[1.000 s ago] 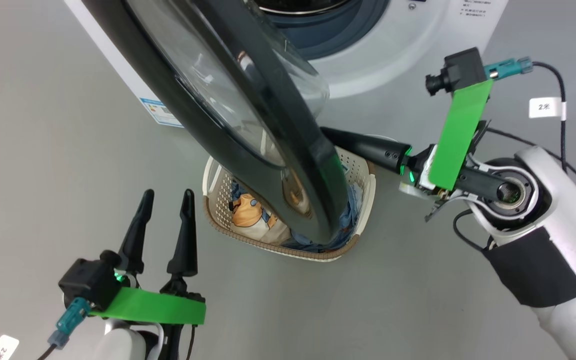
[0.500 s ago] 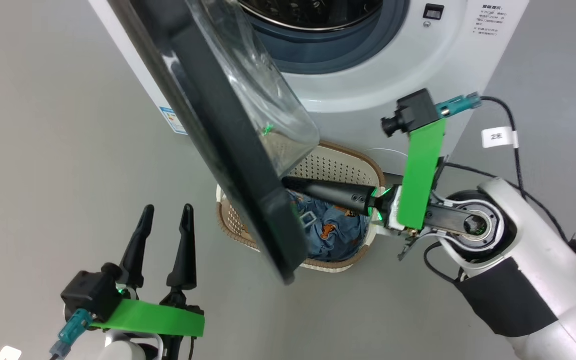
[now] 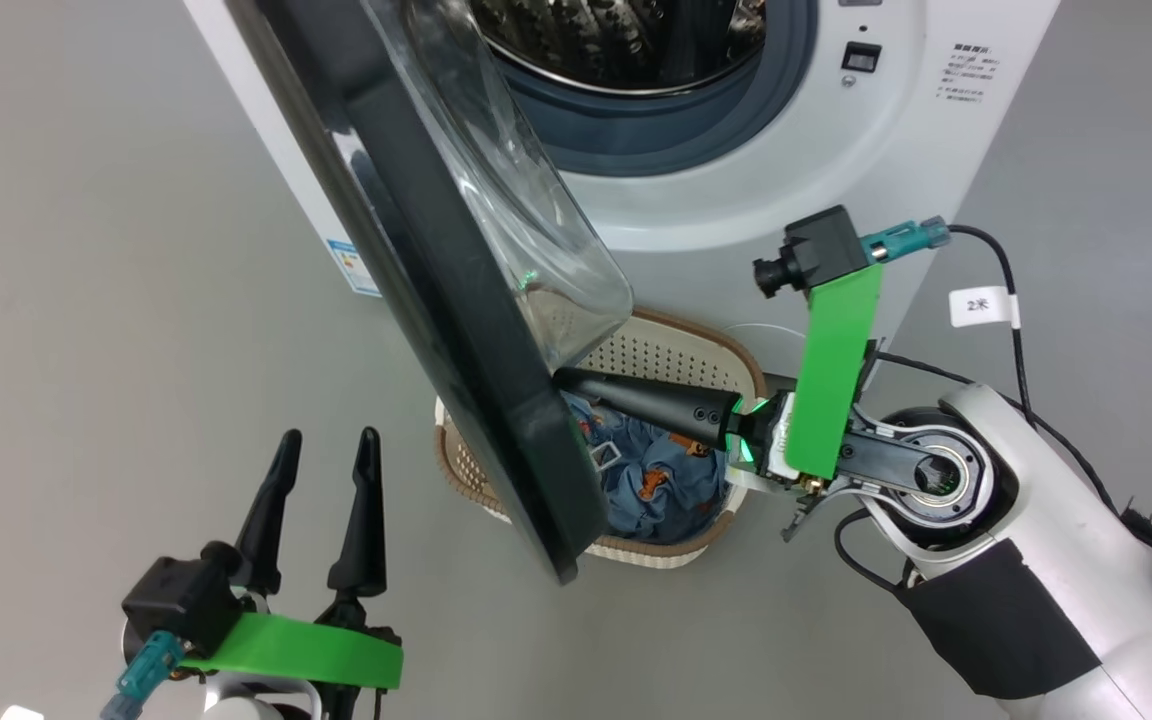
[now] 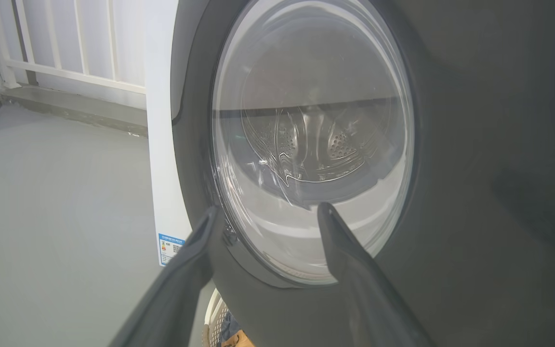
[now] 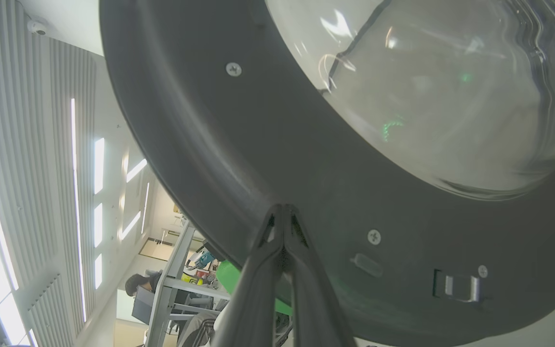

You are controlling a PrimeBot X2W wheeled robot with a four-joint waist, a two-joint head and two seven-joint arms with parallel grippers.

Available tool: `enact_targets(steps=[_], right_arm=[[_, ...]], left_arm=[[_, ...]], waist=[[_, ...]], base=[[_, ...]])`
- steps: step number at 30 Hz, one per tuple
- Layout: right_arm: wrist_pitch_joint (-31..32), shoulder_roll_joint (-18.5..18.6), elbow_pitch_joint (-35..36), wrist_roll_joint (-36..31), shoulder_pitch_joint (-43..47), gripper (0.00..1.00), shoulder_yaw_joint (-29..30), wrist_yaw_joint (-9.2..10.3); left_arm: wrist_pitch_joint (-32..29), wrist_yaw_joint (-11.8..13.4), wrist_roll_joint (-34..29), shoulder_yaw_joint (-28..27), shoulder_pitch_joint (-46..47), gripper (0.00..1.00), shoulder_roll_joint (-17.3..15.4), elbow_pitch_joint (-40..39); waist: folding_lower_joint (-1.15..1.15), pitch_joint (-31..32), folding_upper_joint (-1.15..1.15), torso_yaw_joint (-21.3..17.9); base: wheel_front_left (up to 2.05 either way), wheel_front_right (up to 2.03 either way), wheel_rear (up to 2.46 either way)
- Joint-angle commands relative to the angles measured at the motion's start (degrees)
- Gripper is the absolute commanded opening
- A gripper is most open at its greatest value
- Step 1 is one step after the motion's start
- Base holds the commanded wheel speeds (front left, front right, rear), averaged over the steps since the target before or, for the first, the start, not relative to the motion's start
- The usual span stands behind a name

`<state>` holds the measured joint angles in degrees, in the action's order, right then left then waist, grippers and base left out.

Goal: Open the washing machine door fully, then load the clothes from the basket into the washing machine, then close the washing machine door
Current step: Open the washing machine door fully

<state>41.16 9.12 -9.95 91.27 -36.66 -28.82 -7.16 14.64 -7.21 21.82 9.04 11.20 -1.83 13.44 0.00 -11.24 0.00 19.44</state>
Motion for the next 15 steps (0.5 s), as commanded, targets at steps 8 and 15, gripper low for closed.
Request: enact_targets(steps=[8, 15], right_arm=[[-4.47, 0.84, 1.73, -2.19, 4.11, 0.75, 2.72, -0.33], [-8.01, 2.5, 1.49, -2.78, 6.5, 1.0, 3.85, -0.33]], left_arm=[[0.36, -0.24, -2.23, -2.8, -0.34, 1.0, -1.05, 0.79], [0.36, -0.26, -3.47, -3.97, -0.97, 1.0, -1.05, 1.33]], waist=[[0.0, 2.77, 0.0, -2.89], [0.0, 4.45, 0.0, -5.78]], base=[[0.0, 0.0, 0.0], [0.0, 0.0, 0.0]])
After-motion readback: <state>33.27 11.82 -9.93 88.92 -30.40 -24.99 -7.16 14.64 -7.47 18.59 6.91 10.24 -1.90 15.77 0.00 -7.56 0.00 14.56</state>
